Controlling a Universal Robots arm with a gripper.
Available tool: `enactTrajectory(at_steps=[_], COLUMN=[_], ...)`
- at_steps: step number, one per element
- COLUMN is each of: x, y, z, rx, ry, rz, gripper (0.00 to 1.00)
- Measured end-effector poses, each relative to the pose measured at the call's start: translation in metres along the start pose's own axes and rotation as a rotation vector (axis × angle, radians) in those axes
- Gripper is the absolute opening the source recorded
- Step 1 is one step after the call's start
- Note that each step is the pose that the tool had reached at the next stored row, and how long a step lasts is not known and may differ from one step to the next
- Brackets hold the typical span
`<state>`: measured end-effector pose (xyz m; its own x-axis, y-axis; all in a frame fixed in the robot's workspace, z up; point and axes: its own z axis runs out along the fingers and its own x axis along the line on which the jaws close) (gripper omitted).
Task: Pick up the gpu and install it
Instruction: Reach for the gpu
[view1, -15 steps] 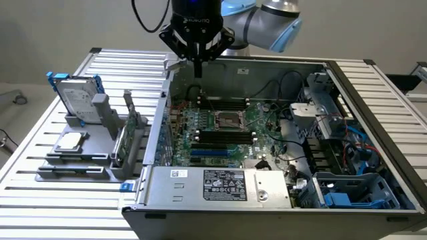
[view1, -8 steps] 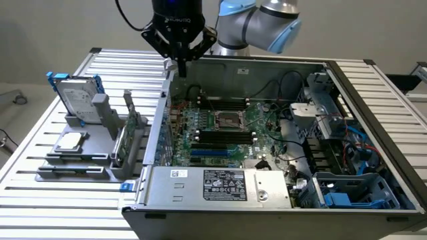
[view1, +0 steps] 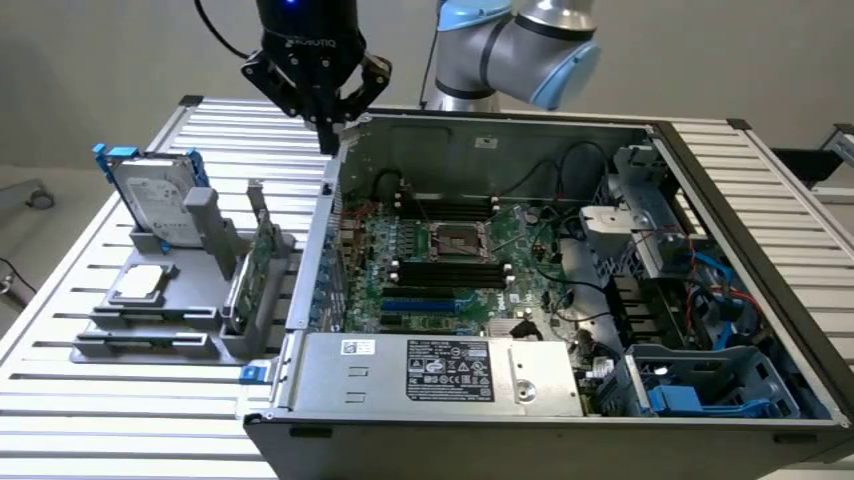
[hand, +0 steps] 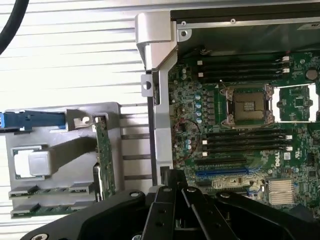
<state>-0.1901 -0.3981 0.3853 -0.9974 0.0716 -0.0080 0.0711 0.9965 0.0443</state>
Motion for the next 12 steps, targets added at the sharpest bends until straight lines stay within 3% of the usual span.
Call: enactTrajectory(at_steps=[6,12], x=[0.028,0.056], y=[0.0063,0.0108], z=[0.0048,0.0067], rx=[0.0081,0.0179], ry=[-0.0003,0.0044], rz=[0.0,0.0], gripper=[0.11,0.11])
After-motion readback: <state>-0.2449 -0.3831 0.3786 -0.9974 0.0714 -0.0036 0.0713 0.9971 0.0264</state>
